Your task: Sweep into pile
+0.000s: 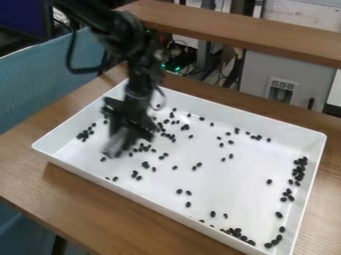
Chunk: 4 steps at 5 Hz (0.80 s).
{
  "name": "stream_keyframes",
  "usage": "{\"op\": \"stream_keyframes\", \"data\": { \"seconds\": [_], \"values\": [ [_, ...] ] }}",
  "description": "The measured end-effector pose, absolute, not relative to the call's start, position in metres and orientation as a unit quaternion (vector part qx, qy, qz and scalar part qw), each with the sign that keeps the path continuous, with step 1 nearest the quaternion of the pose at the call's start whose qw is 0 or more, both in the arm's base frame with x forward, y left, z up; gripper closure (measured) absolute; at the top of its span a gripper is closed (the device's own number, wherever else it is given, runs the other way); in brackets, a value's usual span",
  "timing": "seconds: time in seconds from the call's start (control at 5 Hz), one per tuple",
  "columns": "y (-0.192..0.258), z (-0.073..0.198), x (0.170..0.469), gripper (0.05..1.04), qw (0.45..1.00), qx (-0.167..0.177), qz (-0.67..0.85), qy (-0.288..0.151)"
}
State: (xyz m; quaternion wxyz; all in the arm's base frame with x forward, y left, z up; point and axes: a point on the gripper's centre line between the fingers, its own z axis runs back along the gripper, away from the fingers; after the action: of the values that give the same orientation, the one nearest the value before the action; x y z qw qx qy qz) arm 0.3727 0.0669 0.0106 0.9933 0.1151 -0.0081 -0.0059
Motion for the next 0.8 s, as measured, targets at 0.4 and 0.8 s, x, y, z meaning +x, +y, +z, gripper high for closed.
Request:
{"op": "stream_keyframes", "data": {
  "seconds": [0.4,0.8],
  "values": [
    [-0.024,0.011,0.367,0.677,0.994,0.059,-0.093,-0.008],
    [-0.121,0.010,0.359,0.677,0.983,0.011,-0.182,0.018]
  ]
}}
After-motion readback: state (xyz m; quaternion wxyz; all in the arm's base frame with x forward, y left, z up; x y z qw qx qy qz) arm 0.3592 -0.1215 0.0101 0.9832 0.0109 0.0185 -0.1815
